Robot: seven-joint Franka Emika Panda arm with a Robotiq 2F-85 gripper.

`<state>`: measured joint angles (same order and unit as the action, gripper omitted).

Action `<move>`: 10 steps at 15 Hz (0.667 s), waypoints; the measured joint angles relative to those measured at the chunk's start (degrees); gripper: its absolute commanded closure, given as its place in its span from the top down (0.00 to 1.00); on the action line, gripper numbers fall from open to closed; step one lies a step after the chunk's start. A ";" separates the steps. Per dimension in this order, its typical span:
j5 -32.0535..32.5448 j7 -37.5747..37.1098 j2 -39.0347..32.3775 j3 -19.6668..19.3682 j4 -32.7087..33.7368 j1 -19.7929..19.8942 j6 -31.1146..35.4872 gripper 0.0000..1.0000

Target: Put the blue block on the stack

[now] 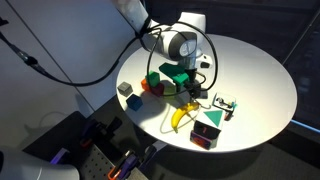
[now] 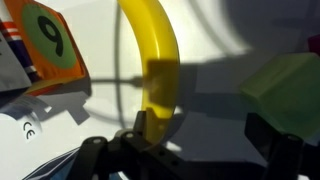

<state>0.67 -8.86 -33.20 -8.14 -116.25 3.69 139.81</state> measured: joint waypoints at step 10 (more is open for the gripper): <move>0.00 0.02 -1.09 0.17 0.74 -0.66 -0.46 1.00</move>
<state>0.67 -8.84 -34.29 -7.97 -115.51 3.03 139.35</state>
